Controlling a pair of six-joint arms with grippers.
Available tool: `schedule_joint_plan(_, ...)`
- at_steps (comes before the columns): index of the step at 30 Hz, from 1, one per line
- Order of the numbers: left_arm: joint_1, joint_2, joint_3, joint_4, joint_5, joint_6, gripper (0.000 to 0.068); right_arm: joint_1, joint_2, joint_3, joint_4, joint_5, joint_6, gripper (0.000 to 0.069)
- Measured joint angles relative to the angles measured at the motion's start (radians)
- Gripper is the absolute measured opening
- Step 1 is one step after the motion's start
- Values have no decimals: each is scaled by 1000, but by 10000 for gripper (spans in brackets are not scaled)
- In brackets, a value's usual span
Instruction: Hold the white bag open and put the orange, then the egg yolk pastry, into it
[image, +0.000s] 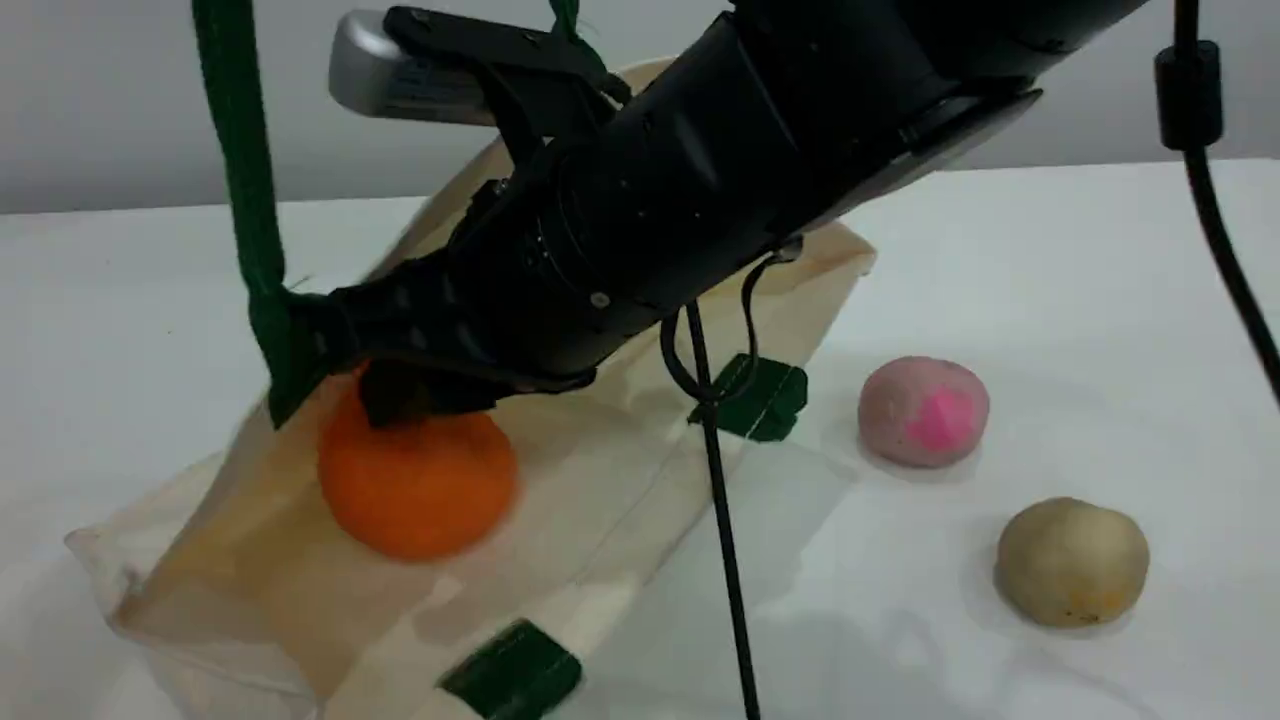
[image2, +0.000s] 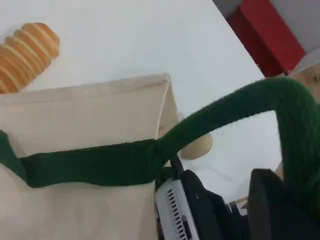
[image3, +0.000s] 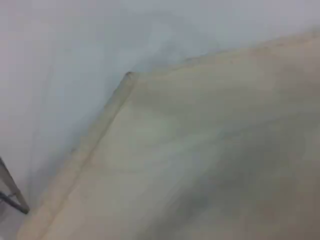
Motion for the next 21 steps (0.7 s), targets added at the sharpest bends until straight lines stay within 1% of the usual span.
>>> schedule_joint_plan(4,0,0,0,4,1,4,64,0,-6,0,0,1,-2,442)
schedule_joint_plan(5,0,0,0,4,1,4,64,0,-13,0,0,-3,-3,469)
schedule_joint_plan(7,0,0,0,4,0,4,64,0,-29,1,0,-22,-3,498)
schedule_joint_plan(11,0,0,0,5,1,4,64,0,-78,43,-32,-89,0,513)
schedule_joint_plan(14,0,0,0,10,1,4,64,-6,-135,98,-46,-154,0,514)
schedule_joint_plan(17,0,0,0,10,2,4,64,-32,-203,170,-41,-213,2,514)
schedule_joint_plan(21,0,0,0,9,2,4,64,-79,-285,271,-41,-214,10,514)
